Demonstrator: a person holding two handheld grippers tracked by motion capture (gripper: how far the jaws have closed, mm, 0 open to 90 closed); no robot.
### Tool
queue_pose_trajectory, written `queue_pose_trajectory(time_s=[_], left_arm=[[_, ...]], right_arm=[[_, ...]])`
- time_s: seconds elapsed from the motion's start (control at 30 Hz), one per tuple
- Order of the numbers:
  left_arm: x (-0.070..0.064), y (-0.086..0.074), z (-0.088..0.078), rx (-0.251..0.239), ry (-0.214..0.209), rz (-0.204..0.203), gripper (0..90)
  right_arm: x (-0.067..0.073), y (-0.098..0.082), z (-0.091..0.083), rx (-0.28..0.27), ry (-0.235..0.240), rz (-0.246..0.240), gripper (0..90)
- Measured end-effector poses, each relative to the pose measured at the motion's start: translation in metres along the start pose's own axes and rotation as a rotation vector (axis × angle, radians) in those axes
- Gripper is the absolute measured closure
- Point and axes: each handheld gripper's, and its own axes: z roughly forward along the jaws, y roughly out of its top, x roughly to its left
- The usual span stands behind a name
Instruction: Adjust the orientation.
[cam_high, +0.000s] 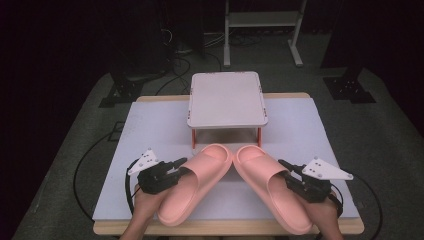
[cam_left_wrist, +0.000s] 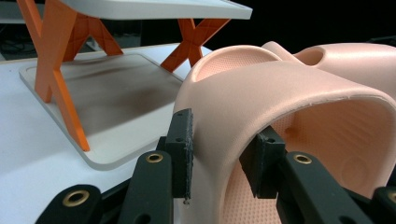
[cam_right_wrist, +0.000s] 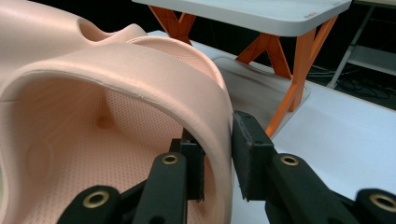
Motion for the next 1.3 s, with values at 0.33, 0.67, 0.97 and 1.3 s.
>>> queue_pose_trajectory(time_s=[0.33, 0.67, 0.97, 1.3], left_arm=[[-0.001, 0.014, -0.003, 0.003, 0.002, 0.014, 66.2], [-0.001, 0.029, -0.005, -0.009, 0.004, 0.02, 66.3], [-0.001, 0.041, -0.004, -0.026, 0.007, 0.021, 66.2], [0.002, 0.056, -0.003, -0.038, 0.02, 0.033, 66.2]], right_arm=[[-0.001, 0.015, -0.004, -0.008, -0.005, -0.015, 74.2], [-0.002, 0.029, -0.006, -0.025, -0.012, -0.02, 73.8], [-0.004, 0.04, -0.008, -0.042, -0.021, -0.028, 73.8], [-0.008, 0.054, -0.006, -0.057, -0.032, -0.041, 73.3]])
